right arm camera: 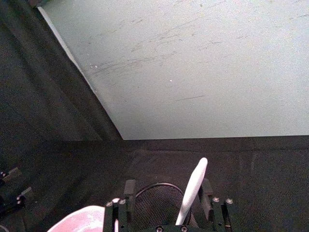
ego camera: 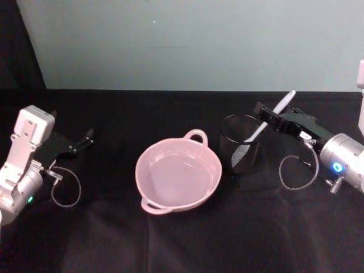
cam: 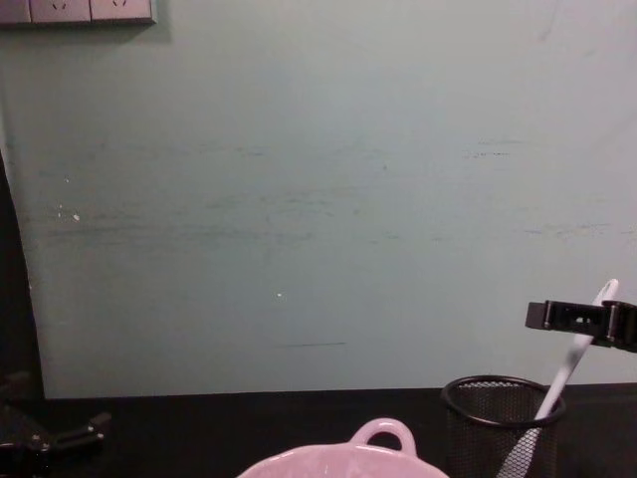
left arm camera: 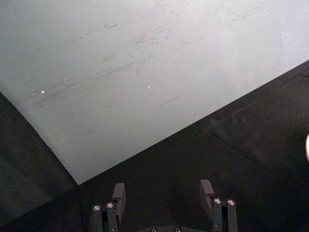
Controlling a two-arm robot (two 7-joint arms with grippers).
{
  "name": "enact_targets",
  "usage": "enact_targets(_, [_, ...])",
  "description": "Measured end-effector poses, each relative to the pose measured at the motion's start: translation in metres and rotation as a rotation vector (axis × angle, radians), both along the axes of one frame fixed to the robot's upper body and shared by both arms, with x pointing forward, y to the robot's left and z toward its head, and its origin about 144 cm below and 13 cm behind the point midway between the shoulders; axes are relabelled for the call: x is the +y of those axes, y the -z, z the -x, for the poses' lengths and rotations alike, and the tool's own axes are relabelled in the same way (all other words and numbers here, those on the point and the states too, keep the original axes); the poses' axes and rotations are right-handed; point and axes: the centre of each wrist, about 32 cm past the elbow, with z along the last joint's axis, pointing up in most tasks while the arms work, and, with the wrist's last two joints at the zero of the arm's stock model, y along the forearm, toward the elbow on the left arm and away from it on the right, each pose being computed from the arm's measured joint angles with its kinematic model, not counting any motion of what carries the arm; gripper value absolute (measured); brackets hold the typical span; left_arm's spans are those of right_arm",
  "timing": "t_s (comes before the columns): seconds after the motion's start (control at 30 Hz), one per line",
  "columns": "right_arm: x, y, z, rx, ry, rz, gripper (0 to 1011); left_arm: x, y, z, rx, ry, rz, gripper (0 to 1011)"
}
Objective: Use the one hand to pick up the spoon and stir the clear water in the bowl.
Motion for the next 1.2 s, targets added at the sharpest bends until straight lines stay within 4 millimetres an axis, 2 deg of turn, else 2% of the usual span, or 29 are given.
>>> enact_targets(0.23, [0.000,0.000,0.000,0.000,-0.001,0.001,1003,0.000,0.000,0.000,0.000,0.000,0.000,1011])
enact_targets(0.77, [-0.001,-0.003,0.019,0.009,0.002,0.019,1004,0.000,0.000,0.000,0.000,0.000,0.000,1011])
enact_targets(1.2, [-0.001,-0.019,0.054,-0.033,0.049,0.122,1004,0.000,0.000,0.000,0.000,0.000,0.000,1011])
